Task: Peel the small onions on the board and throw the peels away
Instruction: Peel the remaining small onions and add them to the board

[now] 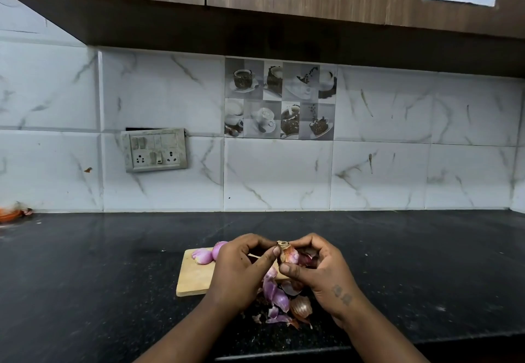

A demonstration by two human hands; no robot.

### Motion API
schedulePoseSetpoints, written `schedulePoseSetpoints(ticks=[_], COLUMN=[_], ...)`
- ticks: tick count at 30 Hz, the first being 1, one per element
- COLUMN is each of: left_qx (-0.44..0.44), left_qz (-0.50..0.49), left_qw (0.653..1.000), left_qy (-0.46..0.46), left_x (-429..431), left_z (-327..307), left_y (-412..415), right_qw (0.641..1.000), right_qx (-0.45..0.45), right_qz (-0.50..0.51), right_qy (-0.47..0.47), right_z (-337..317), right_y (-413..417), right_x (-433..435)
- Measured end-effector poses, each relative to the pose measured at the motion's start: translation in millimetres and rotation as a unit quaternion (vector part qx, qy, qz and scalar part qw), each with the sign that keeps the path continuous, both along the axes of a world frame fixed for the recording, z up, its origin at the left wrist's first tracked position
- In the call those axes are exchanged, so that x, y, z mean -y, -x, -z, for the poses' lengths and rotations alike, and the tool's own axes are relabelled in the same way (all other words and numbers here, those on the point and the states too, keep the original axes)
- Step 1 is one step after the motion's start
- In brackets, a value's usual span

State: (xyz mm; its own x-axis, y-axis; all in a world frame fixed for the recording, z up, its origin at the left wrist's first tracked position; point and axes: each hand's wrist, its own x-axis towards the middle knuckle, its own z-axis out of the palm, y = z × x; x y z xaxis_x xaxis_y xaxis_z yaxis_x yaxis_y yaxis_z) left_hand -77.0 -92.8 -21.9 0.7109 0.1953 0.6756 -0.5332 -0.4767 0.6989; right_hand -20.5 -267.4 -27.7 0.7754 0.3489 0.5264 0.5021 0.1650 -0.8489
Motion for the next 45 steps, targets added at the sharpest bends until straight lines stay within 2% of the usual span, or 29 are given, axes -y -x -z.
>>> schedulePoseSetpoints(ticks=[6,11,21,27,34,45], left_qx=[0.003,0.031,0.003,-0.004,-0.008,-0.006], left_qz=[-0.004,-0.025,-0.055,-0.044,-0.048,-0.075], left_qw=[1.0,0.999,0.998,0.999,0.999,0.997], left_qy=[0.007,0.012,0.01,0.009,-0.024,-0.029], left_x=[0,1,-1,3,5,1], left_z=[0,-1,-4,-6,-4,-1], left_y=[-1,1,-2,4,4,1], right_qw=[1.0,0.999,0.995,0.993,0.998,0.991], right_qx=[0.022,0.005,-0.04,-0.068,-0.027,-0.074], right_qz=[0.0,-0.029,-0.091,-0.093,-0.048,-0.104], right_qy=[-0.012,-0.022,-0.029,-0.032,-0.025,-0.036], right_z=[1,0,-1,-2,-1,-4], right_y=[-4,0,4,5,1,4], right_x=[-2,-3,-3,-4,-2,-2])
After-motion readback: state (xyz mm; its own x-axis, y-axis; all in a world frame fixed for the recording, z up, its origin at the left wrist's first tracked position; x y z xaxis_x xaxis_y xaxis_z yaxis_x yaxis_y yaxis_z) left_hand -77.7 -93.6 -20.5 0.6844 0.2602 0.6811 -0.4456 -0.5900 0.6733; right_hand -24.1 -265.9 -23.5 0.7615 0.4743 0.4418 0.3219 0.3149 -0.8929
